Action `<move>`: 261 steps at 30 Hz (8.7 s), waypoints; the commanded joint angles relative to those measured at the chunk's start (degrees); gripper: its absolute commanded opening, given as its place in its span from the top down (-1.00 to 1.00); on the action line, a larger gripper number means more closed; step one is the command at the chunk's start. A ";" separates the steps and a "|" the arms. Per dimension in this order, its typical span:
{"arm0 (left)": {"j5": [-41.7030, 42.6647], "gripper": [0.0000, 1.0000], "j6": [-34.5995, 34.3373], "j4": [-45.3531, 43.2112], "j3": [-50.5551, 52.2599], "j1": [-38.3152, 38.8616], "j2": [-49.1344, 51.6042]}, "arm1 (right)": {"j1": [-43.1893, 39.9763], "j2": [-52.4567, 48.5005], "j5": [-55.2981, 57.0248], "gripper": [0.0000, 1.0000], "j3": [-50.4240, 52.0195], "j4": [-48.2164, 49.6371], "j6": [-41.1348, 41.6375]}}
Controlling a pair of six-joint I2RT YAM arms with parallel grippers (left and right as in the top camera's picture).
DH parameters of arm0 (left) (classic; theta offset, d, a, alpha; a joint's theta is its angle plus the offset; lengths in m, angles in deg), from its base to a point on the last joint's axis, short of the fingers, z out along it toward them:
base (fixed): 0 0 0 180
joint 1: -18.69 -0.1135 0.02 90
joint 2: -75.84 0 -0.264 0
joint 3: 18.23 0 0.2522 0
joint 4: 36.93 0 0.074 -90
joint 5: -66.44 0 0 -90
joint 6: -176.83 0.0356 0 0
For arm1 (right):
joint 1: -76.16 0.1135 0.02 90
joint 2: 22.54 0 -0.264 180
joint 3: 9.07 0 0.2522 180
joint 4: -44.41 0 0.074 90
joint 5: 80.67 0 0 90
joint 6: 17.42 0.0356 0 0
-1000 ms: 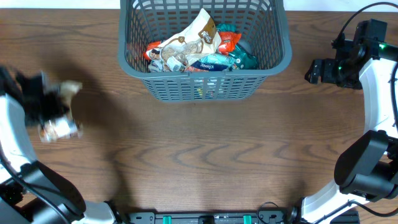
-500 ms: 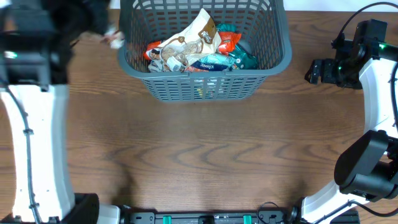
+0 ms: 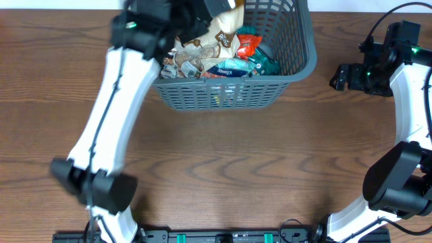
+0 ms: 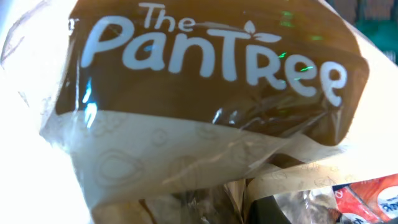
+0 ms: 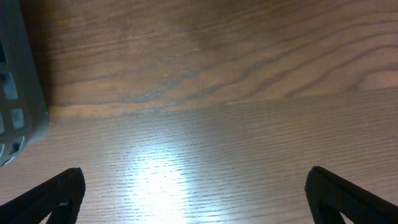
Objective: Pack container
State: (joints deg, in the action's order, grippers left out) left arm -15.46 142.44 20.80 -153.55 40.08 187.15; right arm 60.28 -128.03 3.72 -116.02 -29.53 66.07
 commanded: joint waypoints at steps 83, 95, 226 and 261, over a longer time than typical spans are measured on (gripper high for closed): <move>-7.10 -0.97 -44.15 14.29 72.00 -22.60 -97.31 | 9.01 77.02 2.14 -0.98 29.22 -14.51 -4.28; -7.10 -0.97 -44.15 16.48 72.11 -22.60 -97.18 | 9.01 77.20 2.14 -0.98 30.47 -17.14 -4.31; 0.50 -0.97 -43.74 11.23 77.05 -22.60 -101.88 | 17.68 105.18 2.99 -0.98 92.28 54.86 3.21; 4.31 -0.97 -46.31 -37.64 119.84 -18.40 -111.16 | 17.68 105.18 2.99 -0.98 92.28 54.86 3.21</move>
State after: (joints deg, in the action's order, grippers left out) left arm -11.48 96.87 -17.24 -35.37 21.43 76.47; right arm 77.52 -23.23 7.15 -24.05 25.37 70.21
